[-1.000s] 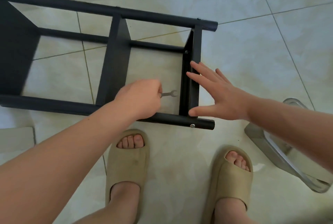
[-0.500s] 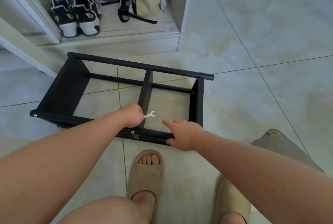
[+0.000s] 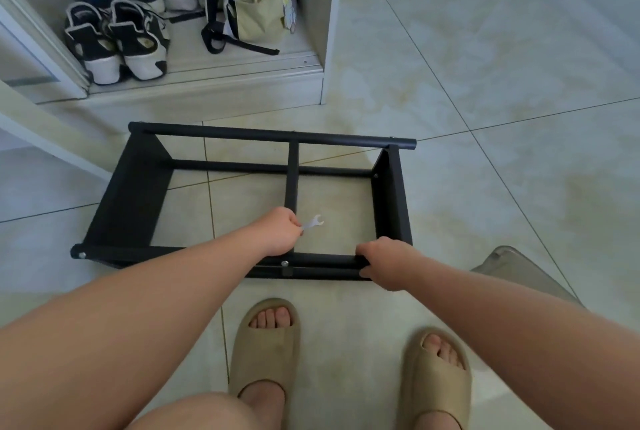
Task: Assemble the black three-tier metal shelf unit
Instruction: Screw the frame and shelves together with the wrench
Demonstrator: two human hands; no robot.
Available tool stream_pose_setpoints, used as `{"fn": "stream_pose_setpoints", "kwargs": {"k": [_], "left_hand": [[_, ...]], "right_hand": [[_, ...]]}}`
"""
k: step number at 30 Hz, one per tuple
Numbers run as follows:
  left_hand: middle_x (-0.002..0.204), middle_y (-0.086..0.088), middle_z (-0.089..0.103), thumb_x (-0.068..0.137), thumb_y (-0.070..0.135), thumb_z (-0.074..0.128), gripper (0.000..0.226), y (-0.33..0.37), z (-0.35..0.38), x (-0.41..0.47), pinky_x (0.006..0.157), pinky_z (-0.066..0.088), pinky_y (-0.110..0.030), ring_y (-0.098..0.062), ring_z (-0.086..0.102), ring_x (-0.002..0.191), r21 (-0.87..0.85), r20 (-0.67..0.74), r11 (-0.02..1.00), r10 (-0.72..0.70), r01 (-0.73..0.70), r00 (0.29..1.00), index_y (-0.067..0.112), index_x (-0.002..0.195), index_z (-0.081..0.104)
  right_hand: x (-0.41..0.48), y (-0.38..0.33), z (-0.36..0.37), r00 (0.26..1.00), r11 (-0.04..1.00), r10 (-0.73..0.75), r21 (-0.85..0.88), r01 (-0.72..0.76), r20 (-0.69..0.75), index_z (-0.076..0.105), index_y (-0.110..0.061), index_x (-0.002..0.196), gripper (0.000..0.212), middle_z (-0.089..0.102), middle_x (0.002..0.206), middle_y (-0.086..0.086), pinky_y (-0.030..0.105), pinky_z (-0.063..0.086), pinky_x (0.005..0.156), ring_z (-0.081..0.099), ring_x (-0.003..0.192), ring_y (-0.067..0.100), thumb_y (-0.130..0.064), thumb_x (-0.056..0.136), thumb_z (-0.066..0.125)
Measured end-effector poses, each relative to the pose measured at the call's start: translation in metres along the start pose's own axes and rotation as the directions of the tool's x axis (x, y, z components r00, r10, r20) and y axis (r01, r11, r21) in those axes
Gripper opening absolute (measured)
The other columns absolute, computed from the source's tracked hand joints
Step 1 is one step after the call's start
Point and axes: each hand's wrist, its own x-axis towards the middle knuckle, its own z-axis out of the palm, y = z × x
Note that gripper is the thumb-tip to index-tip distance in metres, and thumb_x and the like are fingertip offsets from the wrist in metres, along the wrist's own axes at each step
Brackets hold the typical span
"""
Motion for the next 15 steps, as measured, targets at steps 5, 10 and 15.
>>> {"fn": "stream_pose_setpoints", "kwargs": {"k": [5, 10, 15], "left_hand": [[0.082, -0.001, 0.056, 0.101, 0.021, 0.055, 0.012, 0.036, 0.031, 0.012, 0.063, 0.040, -0.027, -0.016, 0.050, 0.073, -0.067, 0.044, 0.996, 0.069, -0.066, 0.997, 0.015, 0.099, 0.065], [0.081, 0.000, 0.057, 0.101, 0.020, 0.056, 0.011, 0.055, 0.053, 0.016, 0.061, 0.039, -0.025, -0.014, 0.051, 0.071, -0.129, 0.097, 0.988, 0.097, -0.084, 0.991, 0.014, 0.096, 0.065], [0.105, -0.008, 0.069, 0.101, 0.017, 0.053, 0.016, 0.037, 0.054, 0.021, 0.078, 0.053, -0.034, -0.023, 0.071, 0.094, -0.321, 0.033, 0.947, 0.014, -0.003, 0.999, 0.019, 0.085, 0.059]], "right_hand": [[-0.012, 0.058, -0.003, 0.998, 0.999, 0.051, -0.006, -0.051, 0.038, 0.058, -0.017, 0.121, 0.024, 0.053, 0.102, 0.003, 0.037, 0.049, 0.080, 0.059, 0.094, 0.027, -0.029, 0.102, 0.051], [-0.021, 0.095, 0.003, 0.990, 0.992, 0.117, -0.046, -0.114, 0.082, 0.061, -0.018, 0.121, 0.027, 0.061, 0.107, 0.003, 0.037, 0.053, 0.083, 0.062, 0.096, 0.026, -0.034, 0.102, 0.051], [-0.016, 0.088, -0.002, 0.989, 0.991, -0.066, -0.123, 0.050, -0.132, 0.028, -0.024, 0.155, 0.076, 0.045, 0.148, -0.001, 0.039, 0.048, 0.102, 0.047, 0.131, 0.023, -0.061, 0.095, 0.055]]}}
